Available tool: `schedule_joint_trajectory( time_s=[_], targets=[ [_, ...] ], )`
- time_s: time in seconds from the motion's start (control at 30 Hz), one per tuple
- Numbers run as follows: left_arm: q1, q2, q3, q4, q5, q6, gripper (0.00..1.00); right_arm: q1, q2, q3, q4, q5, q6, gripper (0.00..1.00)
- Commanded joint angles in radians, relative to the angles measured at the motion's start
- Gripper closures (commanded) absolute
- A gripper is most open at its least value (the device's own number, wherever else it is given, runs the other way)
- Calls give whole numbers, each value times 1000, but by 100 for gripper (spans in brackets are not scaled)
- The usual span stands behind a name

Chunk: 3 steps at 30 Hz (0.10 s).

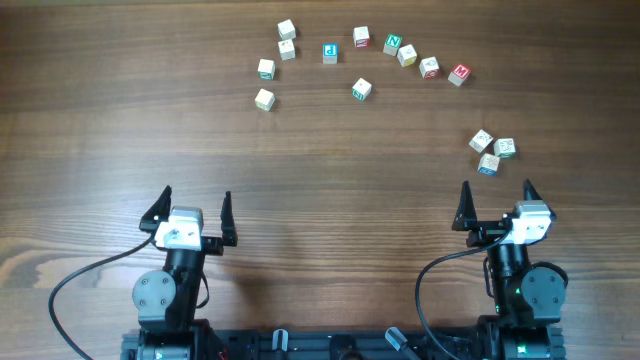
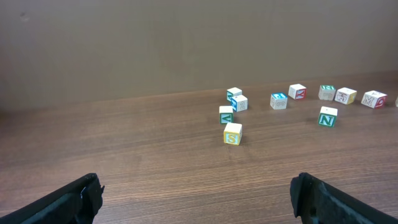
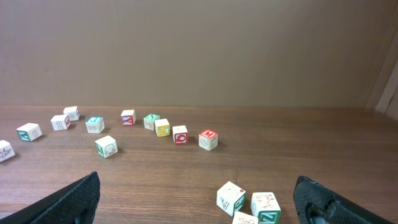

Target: Form a circle

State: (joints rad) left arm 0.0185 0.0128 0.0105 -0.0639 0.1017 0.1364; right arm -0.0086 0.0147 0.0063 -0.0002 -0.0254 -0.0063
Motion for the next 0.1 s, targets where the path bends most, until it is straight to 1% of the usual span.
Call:
schedule_joint_trajectory(
  time_s=[0.0,0.07],
  targets=[
    [-6,-6,-5,-5,1,-13,0,-4,-10,-1,3,-12,-17,0],
    [-6,-6,-5,-5,1,-13,0,-4,-10,-1,3,-12,-17,0]
  ],
)
